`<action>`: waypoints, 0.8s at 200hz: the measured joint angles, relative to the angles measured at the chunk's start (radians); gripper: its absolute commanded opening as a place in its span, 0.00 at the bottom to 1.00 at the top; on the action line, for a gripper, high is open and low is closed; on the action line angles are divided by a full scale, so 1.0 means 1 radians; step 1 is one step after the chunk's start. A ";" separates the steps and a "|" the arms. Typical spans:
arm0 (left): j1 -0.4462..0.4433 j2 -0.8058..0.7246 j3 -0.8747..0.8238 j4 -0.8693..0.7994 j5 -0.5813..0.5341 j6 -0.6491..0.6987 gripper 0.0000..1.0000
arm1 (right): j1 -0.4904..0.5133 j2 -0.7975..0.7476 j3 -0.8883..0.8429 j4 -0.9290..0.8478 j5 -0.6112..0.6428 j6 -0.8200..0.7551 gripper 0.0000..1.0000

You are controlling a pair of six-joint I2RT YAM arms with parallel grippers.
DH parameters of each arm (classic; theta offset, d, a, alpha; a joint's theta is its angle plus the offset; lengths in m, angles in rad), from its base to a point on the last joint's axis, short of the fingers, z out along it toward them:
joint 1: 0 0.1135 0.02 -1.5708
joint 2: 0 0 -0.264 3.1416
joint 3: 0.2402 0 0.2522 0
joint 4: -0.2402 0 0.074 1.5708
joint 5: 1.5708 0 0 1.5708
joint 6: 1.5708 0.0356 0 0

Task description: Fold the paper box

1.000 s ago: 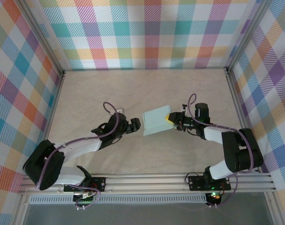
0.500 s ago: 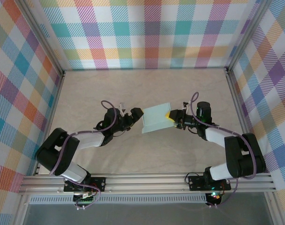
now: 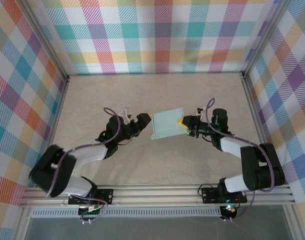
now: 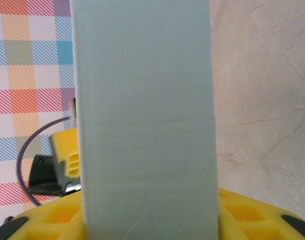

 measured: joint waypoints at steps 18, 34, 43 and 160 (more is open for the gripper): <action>-0.034 -0.129 0.013 -0.146 -0.103 0.220 1.00 | -0.011 -0.001 0.000 0.000 0.000 0.012 0.44; -0.085 -0.218 0.022 -0.230 -0.188 0.413 1.00 | -0.020 -0.004 0.000 0.000 -0.002 0.024 0.45; -0.120 -0.255 0.023 -0.259 -0.235 0.525 1.00 | -0.024 -0.006 0.000 0.000 -0.001 0.031 0.45; -0.569 -0.129 -0.034 -0.114 -0.800 1.728 1.00 | -0.049 -0.095 0.000 -0.054 -0.006 0.051 0.45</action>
